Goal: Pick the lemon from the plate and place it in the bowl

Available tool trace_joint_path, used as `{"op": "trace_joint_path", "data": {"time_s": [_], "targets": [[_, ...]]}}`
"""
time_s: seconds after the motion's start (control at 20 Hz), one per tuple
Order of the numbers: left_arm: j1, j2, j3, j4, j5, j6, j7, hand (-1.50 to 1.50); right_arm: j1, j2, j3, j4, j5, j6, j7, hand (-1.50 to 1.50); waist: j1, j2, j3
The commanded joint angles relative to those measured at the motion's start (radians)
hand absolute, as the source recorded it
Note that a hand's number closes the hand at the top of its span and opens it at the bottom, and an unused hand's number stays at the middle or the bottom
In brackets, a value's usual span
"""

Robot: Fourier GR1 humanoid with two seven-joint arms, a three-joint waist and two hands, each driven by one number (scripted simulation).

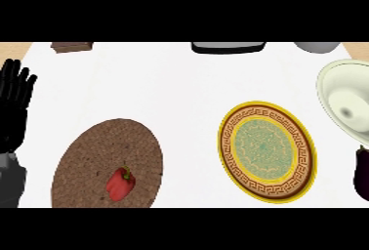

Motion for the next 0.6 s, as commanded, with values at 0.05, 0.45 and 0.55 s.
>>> {"op": "trace_joint_path", "data": {"time_s": [0.05, 0.45, 0.55], "targets": [[0.006, -0.018, -0.016, 0.010, 0.000, -0.008, -0.012, 0.00, -0.047, -0.117, -0.109, 0.198, -0.110, 0.108, -0.250, 1.50, 0.020, 0.004, -0.003], [-0.020, -0.026, -0.042, 0.009, -0.017, -0.013, -0.023, 0.00, -0.129, -0.239, -0.087, 0.362, -0.235, 0.355, -0.316, 1.50, 0.062, 0.009, -0.005], [-0.023, -0.030, -0.056, 0.000, -0.029, -0.005, -0.009, 0.00, -0.158, -0.242, -0.045, 0.359, -0.247, 0.383, -0.295, 1.50, 0.077, 0.010, -0.006]]}}
